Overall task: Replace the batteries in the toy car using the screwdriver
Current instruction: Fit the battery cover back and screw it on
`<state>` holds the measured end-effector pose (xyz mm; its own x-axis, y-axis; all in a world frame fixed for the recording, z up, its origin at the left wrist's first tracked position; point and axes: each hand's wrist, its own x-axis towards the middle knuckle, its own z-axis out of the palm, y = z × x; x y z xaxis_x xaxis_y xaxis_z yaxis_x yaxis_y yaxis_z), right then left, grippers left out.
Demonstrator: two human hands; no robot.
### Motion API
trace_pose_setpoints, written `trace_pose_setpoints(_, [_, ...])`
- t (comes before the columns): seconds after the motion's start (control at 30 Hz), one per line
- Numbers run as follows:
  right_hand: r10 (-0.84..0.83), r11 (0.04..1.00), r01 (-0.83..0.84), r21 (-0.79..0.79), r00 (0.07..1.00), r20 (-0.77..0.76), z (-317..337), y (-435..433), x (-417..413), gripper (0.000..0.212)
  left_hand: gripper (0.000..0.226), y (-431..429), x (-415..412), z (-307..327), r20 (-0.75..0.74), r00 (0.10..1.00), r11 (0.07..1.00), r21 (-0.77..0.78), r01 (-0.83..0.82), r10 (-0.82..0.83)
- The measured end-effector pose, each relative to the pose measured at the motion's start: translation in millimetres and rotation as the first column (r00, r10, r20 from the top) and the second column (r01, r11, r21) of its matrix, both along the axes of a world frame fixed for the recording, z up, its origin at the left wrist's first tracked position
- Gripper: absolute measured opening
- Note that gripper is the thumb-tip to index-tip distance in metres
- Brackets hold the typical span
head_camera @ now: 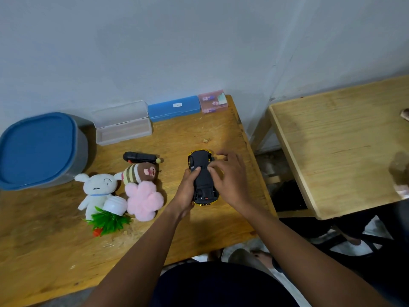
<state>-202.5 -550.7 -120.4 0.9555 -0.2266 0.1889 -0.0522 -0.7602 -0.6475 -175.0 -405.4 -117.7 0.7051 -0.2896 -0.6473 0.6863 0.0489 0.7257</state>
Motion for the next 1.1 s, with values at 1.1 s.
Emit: trace_pose_setpoints(1.1, [0.042, 0.979, -0.015, 0.202, 0.991, -0.129, 10, -8, 15, 0.007, 0.037, 2, -3, 3, 0.013, 1.000, 0.998, -0.060, -0.015, 0.016])
